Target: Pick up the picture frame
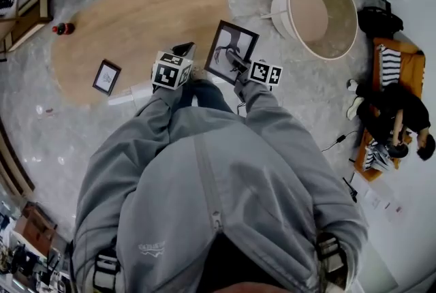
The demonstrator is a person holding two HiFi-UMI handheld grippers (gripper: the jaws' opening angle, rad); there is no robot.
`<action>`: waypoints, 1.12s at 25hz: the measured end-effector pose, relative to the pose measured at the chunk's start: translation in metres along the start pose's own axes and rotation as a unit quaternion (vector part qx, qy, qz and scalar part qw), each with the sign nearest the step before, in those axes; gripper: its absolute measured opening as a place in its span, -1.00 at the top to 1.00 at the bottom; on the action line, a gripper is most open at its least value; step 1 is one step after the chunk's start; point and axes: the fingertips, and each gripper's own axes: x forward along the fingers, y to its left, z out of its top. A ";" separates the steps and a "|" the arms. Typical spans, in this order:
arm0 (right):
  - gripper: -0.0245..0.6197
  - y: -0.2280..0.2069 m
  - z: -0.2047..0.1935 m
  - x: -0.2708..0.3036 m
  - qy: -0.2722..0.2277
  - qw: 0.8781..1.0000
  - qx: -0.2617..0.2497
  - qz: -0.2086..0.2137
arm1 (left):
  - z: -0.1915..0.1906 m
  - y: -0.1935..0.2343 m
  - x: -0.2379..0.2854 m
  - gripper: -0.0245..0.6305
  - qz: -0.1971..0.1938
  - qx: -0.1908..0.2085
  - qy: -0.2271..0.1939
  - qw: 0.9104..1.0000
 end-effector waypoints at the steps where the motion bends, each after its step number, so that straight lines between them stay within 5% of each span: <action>1: 0.81 0.007 0.000 -0.004 -0.006 1.000 -0.006 -0.003 | -0.001 -0.002 -0.009 0.87 -0.001 0.003 -0.003 1.000; 7: 0.81 0.060 0.026 -0.032 -0.056 0.996 -0.072 -0.025 | 0.008 -0.013 -0.052 0.87 -0.002 0.007 -0.033 0.999; 16: 0.81 0.188 0.080 -0.058 -0.135 0.970 -0.201 -0.016 | 0.068 -0.008 -0.127 0.87 0.038 0.017 -0.132 0.990; 24: 0.81 0.280 0.108 -0.091 -0.198 0.943 -0.269 0.001 | 0.135 -0.008 -0.207 0.87 0.091 0.015 -0.244 0.965; 28: 0.81 0.324 0.120 -0.105 -0.229 0.919 -0.319 0.009 | 0.157 -0.014 -0.245 0.87 0.112 0.019 -0.293 0.950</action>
